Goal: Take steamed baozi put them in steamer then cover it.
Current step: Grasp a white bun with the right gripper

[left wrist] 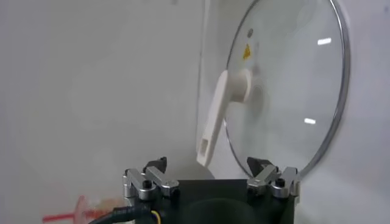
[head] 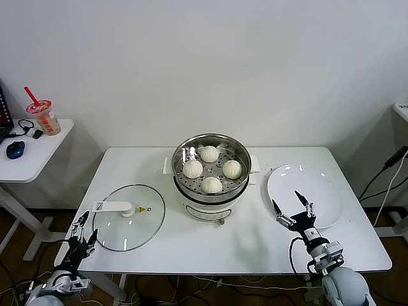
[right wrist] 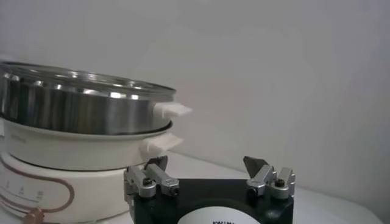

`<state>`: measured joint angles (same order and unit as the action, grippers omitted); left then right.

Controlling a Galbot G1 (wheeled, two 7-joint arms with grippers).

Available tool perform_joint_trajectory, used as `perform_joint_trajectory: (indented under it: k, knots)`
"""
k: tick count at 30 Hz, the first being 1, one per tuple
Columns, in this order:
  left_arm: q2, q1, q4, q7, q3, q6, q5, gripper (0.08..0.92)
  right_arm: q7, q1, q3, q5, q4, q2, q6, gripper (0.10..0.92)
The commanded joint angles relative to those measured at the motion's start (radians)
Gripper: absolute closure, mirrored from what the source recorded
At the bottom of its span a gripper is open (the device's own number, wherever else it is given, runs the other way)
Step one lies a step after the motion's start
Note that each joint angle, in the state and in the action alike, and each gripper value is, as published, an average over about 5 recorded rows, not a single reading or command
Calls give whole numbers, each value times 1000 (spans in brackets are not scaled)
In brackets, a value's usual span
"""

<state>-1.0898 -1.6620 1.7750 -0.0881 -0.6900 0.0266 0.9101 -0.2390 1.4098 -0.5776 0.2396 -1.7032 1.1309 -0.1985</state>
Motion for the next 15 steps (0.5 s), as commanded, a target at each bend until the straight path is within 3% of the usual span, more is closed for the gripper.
perform_joint_trajectory:
  k: [1, 10, 15]
  knots:
    - [-181, -161, 166, 82, -148, 141, -318, 177, -9, -10, 4, 11, -17, -25, 0, 203]
    - [-388, -187, 283, 69, -170, 249, -747, 177, -40, -39, -4, 76, -99, -79, 36, 203]
    - [-447, -172, 342, 36, -149, 243, -898, 177, -40, -101, 8, 115, -166, -130, 82, 203]
